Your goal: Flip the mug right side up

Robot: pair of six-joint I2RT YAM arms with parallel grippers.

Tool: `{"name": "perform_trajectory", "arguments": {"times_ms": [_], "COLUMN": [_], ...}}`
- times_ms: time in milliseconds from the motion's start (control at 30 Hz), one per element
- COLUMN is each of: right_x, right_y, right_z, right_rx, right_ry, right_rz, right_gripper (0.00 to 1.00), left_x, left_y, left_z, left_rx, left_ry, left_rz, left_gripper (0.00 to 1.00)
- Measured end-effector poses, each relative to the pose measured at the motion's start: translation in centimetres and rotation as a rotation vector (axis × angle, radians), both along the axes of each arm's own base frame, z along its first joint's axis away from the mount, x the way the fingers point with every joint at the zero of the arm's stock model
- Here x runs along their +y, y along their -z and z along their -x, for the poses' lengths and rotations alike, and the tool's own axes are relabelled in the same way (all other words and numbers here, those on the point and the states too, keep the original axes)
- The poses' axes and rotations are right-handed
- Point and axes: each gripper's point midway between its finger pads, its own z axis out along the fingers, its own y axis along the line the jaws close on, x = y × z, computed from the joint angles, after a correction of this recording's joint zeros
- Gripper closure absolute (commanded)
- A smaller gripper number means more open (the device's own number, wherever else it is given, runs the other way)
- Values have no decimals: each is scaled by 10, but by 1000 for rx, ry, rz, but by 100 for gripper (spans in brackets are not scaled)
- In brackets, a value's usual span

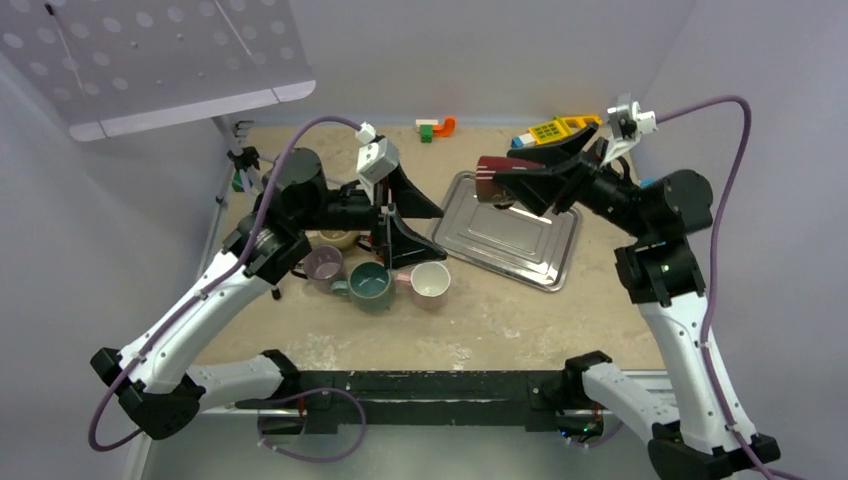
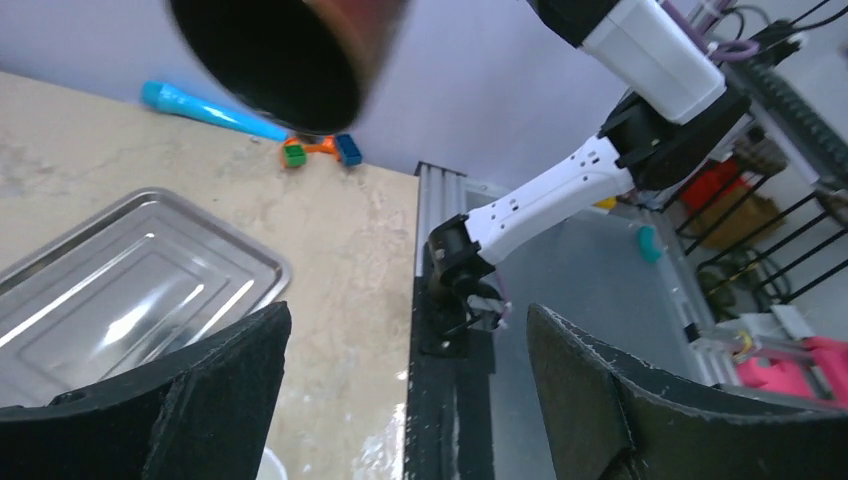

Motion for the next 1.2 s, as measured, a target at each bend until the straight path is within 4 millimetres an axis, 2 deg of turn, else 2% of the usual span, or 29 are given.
{"name": "perform_trajectory", "arguments": {"times_ms": [33, 100, 133, 200, 400, 467, 567, 633, 667, 733, 767, 800, 900, 933, 967, 1067, 1133, 1200], "right_x": [11, 21, 23, 27, 51, 60, 72, 78, 82, 91, 94, 96, 97, 97, 98, 96, 86, 68], "right_y": [-13, -26, -30, -33, -23, -16, -11, -11, -11, -11, -11, -12, -9, -4, 3, 22, 32, 46], "right_z": [24, 50, 61, 72, 75, 71, 64, 63, 64, 66, 67, 68, 62, 59, 56, 34, 13, -10], "right_rx": [-49, -109, -133, -149, -101, -65, -36, -36, -35, -34, -37, -46, -62, -47, -26, 58, 108, 167], "right_ry": [-82, -170, -206, -250, -348, -373, -392, -406, -421, -444, -456, -463, -437, -427, -414, -291, -164, -8], "right_rz": [-16, -37, -49, -64, -97, -101, -111, -117, -119, -127, -131, -133, -118, -105, -87, -24, 17, 65], "right_gripper": [100, 100, 100, 100, 100, 100, 100, 100, 100, 100, 100, 97, 40, 27, 21, 16, 14, 12], "left_x": [-4, -10, -11, -13, -8, -7, -7, -8, -9, -10, -11, -11, -8, -6, -4, 6, 22, 43], "left_y": [2, 5, 3, -8, -52, -57, -56, -53, -53, -52, -51, -49, -43, -37, -32, -6, 24, 57], "left_z": [-1, -3, -3, -2, 14, 23, 29, 27, 25, 22, 17, 12, -1, -4, -5, -11, -9, 2], "left_rx": [28, 61, 64, 44, -74, -91, -77, -49, -41, -11, 6, 29, 59, 60, 55, -39, -145, -226], "left_ry": [12, 25, 29, 44, 106, 137, 160, 152, 147, 125, 98, 75, -15, -41, -58, -108, -101, -43], "left_rz": [24, 61, 77, 132, 282, 301, 307, 305, 304, 304, 302, 295, 270, 241, 206, 47, -126, -307], "left_gripper": [9, 9, 9, 9, 16, 20, 29, 42, 54, 93, 100, 100, 100, 100, 100, 100, 100, 100]}}
